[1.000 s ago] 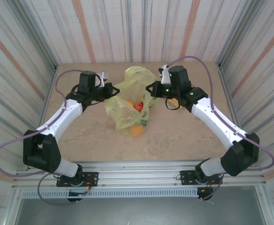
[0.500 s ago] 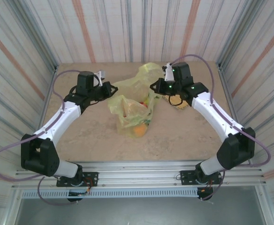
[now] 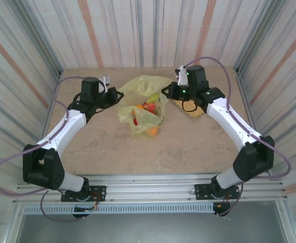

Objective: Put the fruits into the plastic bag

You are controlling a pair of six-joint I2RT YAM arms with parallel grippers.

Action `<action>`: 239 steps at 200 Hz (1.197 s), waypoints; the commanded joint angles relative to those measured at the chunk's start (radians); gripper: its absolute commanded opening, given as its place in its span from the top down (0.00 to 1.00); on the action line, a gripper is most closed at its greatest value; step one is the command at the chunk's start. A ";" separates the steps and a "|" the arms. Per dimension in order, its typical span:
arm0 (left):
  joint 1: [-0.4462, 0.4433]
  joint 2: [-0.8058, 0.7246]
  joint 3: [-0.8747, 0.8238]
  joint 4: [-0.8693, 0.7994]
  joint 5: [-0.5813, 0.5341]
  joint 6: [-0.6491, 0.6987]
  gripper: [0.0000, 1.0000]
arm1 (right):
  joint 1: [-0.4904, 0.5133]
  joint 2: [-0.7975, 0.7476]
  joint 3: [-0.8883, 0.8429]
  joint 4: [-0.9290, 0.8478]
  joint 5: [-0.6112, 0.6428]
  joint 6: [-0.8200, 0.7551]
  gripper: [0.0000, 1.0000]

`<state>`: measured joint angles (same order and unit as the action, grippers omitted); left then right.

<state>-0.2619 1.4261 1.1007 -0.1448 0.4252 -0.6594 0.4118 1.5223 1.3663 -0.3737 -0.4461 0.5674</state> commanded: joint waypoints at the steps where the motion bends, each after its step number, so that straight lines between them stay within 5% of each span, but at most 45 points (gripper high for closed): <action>1: -0.002 0.018 -0.018 0.017 0.012 -0.011 1.00 | -0.012 0.035 -0.021 0.014 -0.025 0.000 0.94; 70: -0.036 -0.076 0.055 -0.040 0.002 -0.007 1.00 | -0.037 -0.051 0.011 -0.019 -0.005 -0.009 1.00; 144: -0.053 -0.021 0.040 -0.039 -0.006 -0.014 1.00 | -0.049 0.010 -0.005 -0.024 -0.040 -0.012 0.91; 176: -0.047 0.007 0.054 -0.040 -0.015 -0.009 0.89 | -0.071 0.035 0.003 -0.022 -0.065 -0.014 0.82; 215: -0.035 -0.048 0.052 -0.055 -0.077 0.013 0.55 | -0.089 -0.042 -0.009 -0.028 -0.053 -0.032 0.64; 239: -0.027 -0.095 0.048 -0.074 -0.104 0.031 0.44 | -0.105 -0.102 -0.016 -0.046 -0.045 -0.042 0.55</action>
<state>-0.3027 1.4052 1.1351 -0.1928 0.3687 -0.6594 0.3225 1.5082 1.3472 -0.3977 -0.4877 0.5560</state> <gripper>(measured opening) 0.528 0.422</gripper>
